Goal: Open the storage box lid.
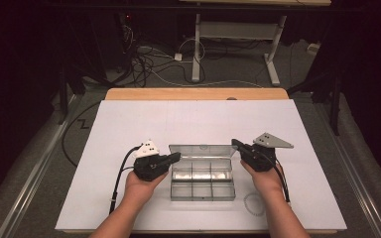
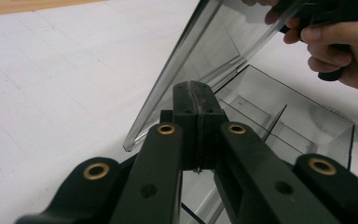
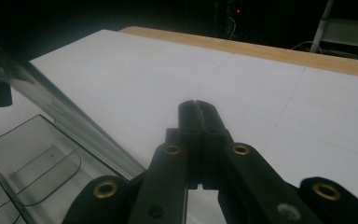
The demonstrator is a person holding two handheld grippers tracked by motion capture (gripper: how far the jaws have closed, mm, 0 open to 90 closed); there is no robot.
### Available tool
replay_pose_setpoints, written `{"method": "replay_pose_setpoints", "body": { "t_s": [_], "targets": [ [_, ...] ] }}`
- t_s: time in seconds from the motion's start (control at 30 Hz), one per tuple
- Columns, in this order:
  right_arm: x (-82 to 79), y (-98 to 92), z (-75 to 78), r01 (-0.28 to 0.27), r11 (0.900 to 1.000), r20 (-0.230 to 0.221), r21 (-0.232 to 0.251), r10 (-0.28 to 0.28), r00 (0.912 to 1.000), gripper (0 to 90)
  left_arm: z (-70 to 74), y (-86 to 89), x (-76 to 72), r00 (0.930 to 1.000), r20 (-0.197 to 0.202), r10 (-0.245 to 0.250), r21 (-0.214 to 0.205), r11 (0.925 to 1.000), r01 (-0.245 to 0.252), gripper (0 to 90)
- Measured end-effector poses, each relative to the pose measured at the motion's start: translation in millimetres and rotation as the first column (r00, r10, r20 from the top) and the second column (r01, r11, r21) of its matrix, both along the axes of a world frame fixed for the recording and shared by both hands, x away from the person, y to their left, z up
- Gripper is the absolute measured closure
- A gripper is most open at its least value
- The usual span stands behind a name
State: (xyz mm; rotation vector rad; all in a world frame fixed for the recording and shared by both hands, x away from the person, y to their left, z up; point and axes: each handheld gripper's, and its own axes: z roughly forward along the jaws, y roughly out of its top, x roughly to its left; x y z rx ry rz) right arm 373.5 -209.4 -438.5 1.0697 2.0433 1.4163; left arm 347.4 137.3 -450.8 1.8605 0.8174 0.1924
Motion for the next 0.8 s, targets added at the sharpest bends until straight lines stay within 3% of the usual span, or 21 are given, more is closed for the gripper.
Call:
{"method": "replay_pose_setpoints", "body": {
  "t_s": [0.5,0.8],
  "targets": [
    [0.5,7.4,6.6,-0.01,0.9997,0.03,0.024,0.01,0.9995,90.0,-1.8,-1.7,8.4,0.9999,-0.003,0.013,0.003,0.9999,-0.013,88.2],
    [6.7,8.8,2.2,0.005,0.9997,0.018,0.023,-0.005,0.9998,90.0,-1.8,-0.1,10.4,0.9998,-0.004,0.018,-0.003,0.9998,-0.018,88.1]
  ]
}}
